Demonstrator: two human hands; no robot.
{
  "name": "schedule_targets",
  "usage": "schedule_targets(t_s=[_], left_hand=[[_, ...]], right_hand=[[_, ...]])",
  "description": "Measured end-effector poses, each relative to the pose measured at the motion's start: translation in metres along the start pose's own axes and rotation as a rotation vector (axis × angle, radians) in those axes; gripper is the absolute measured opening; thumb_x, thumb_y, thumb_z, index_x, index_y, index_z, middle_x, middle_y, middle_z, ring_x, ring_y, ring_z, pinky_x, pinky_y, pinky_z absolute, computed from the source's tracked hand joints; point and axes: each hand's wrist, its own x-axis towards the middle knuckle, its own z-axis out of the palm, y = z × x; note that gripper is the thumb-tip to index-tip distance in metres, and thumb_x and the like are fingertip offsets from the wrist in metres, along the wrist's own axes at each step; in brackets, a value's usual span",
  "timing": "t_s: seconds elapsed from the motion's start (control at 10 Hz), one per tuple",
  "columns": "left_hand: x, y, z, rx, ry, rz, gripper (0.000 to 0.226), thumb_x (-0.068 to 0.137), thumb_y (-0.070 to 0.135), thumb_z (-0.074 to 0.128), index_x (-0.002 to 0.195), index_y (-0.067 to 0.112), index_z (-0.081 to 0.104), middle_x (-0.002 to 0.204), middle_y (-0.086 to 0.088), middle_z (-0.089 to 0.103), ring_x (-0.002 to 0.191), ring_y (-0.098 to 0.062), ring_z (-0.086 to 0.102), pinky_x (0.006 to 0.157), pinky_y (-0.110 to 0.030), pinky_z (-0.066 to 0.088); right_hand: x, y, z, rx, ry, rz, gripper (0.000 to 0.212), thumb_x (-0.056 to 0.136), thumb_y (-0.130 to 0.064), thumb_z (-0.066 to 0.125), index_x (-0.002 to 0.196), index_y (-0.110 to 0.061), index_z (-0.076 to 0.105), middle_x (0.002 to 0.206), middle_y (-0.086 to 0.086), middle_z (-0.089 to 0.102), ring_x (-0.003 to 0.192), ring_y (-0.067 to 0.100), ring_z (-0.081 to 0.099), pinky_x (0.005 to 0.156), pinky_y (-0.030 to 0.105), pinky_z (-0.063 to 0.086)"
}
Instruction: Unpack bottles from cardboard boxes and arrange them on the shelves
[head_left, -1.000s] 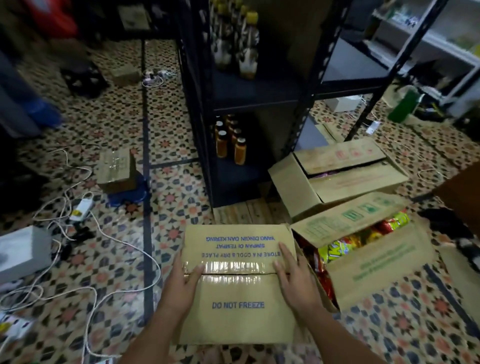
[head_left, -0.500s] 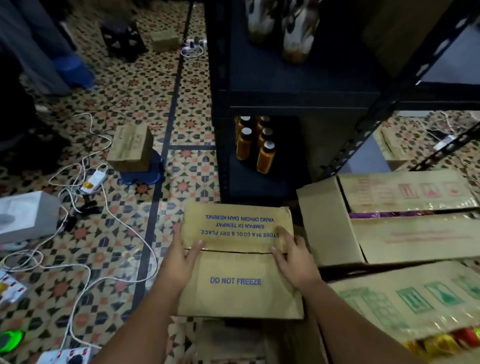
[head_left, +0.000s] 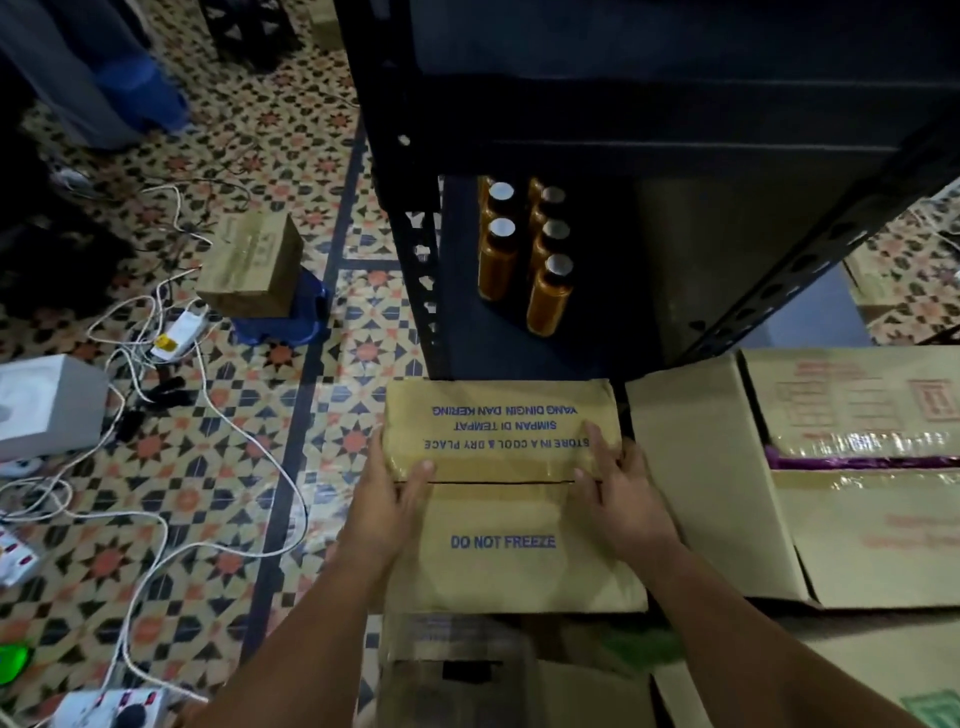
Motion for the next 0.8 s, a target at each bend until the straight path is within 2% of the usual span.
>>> schedule_targets(t_s=[0.1, 0.2, 0.3, 0.4, 0.5, 0.6, 0.7, 0.8], left_hand=[[0.009, -0.002, -0.007, 0.051, -0.052, -0.007, 0.078, 0.092, 0.064, 0.058, 0.154, 0.047, 0.015, 0.135, 0.011, 0.064, 0.117, -0.012, 0.065, 0.100, -0.048, 0.054], [0.013, -0.002, -0.013, 0.129, -0.096, -0.029, 0.083, 0.090, 0.069, 0.056, 0.154, 0.049, 0.006, 0.144, 0.006, 0.057, 0.123, -0.018, 0.059, 0.105, -0.048, 0.050], [0.015, 0.001, -0.013, 0.208, -0.099, -0.041, 0.087, 0.090, 0.071, 0.053, 0.154, 0.047, 0.000, 0.150, 0.000, 0.049, 0.129, -0.026, 0.055, 0.106, -0.053, 0.047], [0.013, 0.006, -0.012, 0.331, -0.083, -0.027, 0.095, 0.089, 0.076, 0.047, 0.157, 0.042, -0.008, 0.167, -0.001, 0.019, 0.147, -0.032, 0.035, 0.113, -0.060, 0.039], [-0.001, 0.021, -0.015, 0.492, -0.081, 0.005, 0.095, 0.093, 0.073, 0.043, 0.160, 0.034, -0.012, 0.171, 0.004, -0.005, 0.156, -0.029, 0.011, 0.120, -0.057, 0.029], [-0.025, 0.033, -0.031, 0.572, -0.078, 0.191, 0.083, 0.099, 0.057, 0.048, 0.163, 0.026, 0.004, 0.169, -0.004, 0.012, 0.154, -0.026, 0.018, 0.121, -0.050, 0.032], [-0.053, 0.053, -0.062, 0.545, -0.072, 0.334, 0.068, 0.101, 0.043, 0.055, 0.161, 0.027, 0.025, 0.157, -0.001, 0.038, 0.143, -0.022, 0.038, 0.115, -0.043, 0.039], [-0.090, 0.069, -0.110, 0.491, 0.041, 0.394, 0.057, 0.102, 0.041, 0.057, 0.154, 0.027, 0.040, 0.143, 0.004, 0.053, 0.132, -0.016, 0.048, 0.109, -0.036, 0.043]], right_hand=[[-0.003, -0.008, 0.009, -0.130, -0.021, 0.055, 0.071, 0.108, -0.044, 0.031, 0.153, -0.043, -0.024, 0.165, 0.021, 0.000, 0.132, 0.039, 0.049, 0.097, 0.047, 0.054], [-0.014, -0.022, 0.012, -0.145, -0.004, 0.102, 0.066, 0.109, -0.043, 0.023, 0.154, -0.041, -0.026, 0.167, 0.018, -0.014, 0.140, 0.040, 0.041, 0.102, 0.046, 0.047], [-0.020, -0.028, 0.018, -0.202, 0.029, 0.102, 0.066, 0.111, -0.034, 0.024, 0.156, -0.036, -0.024, 0.164, 0.021, -0.023, 0.153, 0.043, 0.012, 0.120, 0.046, 0.033], [-0.026, -0.034, 0.022, -0.329, -0.014, 0.049, 0.072, 0.103, -0.018, 0.036, 0.160, -0.026, -0.007, 0.164, 0.023, -0.023, 0.152, 0.049, -0.012, 0.126, 0.052, 0.012], [-0.041, -0.046, 0.012, -0.362, -0.028, 0.014, 0.072, 0.102, -0.021, 0.043, 0.160, -0.024, 0.000, 0.165, 0.025, -0.017, 0.151, 0.049, -0.014, 0.126, 0.052, 0.003], [-0.067, -0.065, -0.019, -0.228, -0.007, -0.027, 0.069, 0.102, -0.022, 0.050, 0.160, -0.022, 0.012, 0.167, 0.021, -0.002, 0.155, 0.041, -0.001, 0.126, 0.047, 0.015], [-0.095, -0.087, -0.060, 0.001, 0.077, -0.129, 0.056, 0.100, -0.023, 0.058, 0.152, -0.029, 0.039, 0.162, 0.005, 0.029, 0.143, 0.029, 0.040, 0.110, 0.036, 0.044], [-0.145, -0.127, -0.135, 0.289, 0.331, -0.302, 0.040, 0.098, -0.027, 0.065, 0.137, -0.030, 0.059, 0.133, -0.014, 0.059, 0.117, 0.008, 0.061, 0.094, 0.015, 0.047]])
